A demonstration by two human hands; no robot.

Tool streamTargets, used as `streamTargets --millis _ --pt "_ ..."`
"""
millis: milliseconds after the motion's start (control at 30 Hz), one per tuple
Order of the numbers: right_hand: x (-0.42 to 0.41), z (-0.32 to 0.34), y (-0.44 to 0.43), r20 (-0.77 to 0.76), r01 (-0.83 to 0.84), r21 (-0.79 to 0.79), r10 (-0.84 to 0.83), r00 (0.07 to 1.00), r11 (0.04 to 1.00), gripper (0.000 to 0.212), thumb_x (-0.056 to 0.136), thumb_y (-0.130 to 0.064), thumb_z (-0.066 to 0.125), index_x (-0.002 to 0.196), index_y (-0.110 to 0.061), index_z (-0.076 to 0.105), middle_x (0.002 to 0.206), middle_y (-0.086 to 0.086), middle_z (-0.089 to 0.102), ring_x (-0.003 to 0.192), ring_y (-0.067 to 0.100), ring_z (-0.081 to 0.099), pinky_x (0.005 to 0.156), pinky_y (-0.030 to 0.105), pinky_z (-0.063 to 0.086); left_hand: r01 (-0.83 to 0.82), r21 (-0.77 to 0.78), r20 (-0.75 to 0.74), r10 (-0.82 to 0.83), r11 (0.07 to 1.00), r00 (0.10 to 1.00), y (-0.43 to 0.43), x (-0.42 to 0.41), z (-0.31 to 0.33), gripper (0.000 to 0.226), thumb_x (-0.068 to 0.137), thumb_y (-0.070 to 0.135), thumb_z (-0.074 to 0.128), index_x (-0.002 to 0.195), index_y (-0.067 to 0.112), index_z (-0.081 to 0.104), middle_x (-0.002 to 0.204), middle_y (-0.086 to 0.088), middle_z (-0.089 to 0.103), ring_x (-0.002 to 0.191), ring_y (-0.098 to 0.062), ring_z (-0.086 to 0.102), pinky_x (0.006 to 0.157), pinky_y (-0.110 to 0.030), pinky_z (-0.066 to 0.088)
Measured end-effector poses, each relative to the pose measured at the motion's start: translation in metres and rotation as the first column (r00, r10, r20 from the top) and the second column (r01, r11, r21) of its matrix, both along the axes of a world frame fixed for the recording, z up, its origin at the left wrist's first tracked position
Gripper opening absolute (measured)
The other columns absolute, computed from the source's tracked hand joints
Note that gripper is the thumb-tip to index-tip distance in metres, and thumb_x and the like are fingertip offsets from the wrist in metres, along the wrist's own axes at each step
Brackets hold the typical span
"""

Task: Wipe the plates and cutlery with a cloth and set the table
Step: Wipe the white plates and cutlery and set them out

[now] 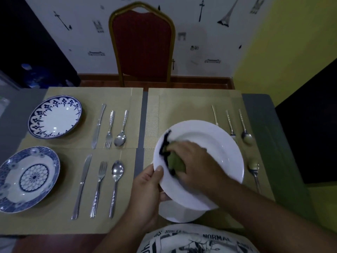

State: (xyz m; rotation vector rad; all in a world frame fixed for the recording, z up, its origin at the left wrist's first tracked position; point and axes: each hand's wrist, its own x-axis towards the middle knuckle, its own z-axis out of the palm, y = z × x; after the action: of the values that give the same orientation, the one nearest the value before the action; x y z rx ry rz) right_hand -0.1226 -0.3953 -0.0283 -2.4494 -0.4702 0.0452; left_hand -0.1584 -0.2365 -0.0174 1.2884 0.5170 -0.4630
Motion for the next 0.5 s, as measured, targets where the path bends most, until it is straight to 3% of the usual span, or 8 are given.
streamTargets --millis 100,200,300,400,500 --pt "0.036 0.004 -0.02 0.024 0.185 -0.106 -0.184 0.983 0.977 0.053 0.073 -0.028 0.069 0.122 -0.029 0.052 0.118 -0.003 0.056 0.107 0.023 0.051 0.087 0.046 0.046 -0.103 -0.033 -0.012 0.102 0.994 0.995 0.007 0.007 0.004 0.024 0.102 0.015 0.05 0.109 0.011 0.073 0.102 -0.015 0.077 0.089 -0.031 0.073 0.075 -0.044 0.06" --pt "0.012 0.004 -0.033 0.003 0.203 -0.254 -0.209 0.978 0.946 0.059 0.069 -0.025 0.074 0.122 -0.032 0.048 0.116 -0.003 0.052 0.104 0.024 0.051 0.082 0.042 0.047 -0.136 0.003 0.017 0.136 0.991 0.991 0.016 0.013 0.005 0.023 0.102 0.015 0.053 0.099 0.011 0.075 0.094 -0.015 0.077 0.073 -0.023 0.071 0.064 -0.038 0.06" --pt "-0.035 0.003 -0.017 -0.15 0.097 -0.088 -0.109 0.983 0.991 0.058 0.072 -0.029 0.073 0.123 -0.037 0.045 0.117 -0.011 0.048 0.108 0.014 0.048 0.087 0.034 0.046 -0.097 0.047 -0.004 0.097 0.994 0.995 0.012 0.009 0.002 0.022 0.101 0.018 0.054 0.099 0.011 0.076 0.095 -0.018 0.077 0.075 -0.027 0.072 0.066 -0.041 0.06" --pt "-0.029 0.002 0.001 -0.078 -0.028 0.007 0.029 0.997 1.0 0.054 0.076 -0.029 0.07 0.125 -0.035 0.048 0.12 -0.01 0.051 0.11 0.013 0.048 0.093 0.034 0.045 -0.048 0.031 -0.037 0.049 0.998 0.998 0.003 0.001 0.001 0.024 0.101 0.02 0.054 0.108 0.016 0.076 0.099 -0.013 0.078 0.086 -0.033 0.074 0.075 -0.048 0.059" --pt "0.013 0.005 -0.008 -0.013 0.128 -0.017 -0.128 0.992 0.992 0.058 0.073 -0.025 0.072 0.124 -0.034 0.048 0.121 -0.005 0.052 0.111 0.02 0.049 0.09 0.043 0.047 -0.075 -0.002 -0.042 0.075 0.997 0.996 0.002 0.004 0.002 0.024 0.102 0.019 0.052 0.105 0.017 0.076 0.102 -0.01 0.078 0.084 -0.025 0.074 0.072 -0.043 0.06"
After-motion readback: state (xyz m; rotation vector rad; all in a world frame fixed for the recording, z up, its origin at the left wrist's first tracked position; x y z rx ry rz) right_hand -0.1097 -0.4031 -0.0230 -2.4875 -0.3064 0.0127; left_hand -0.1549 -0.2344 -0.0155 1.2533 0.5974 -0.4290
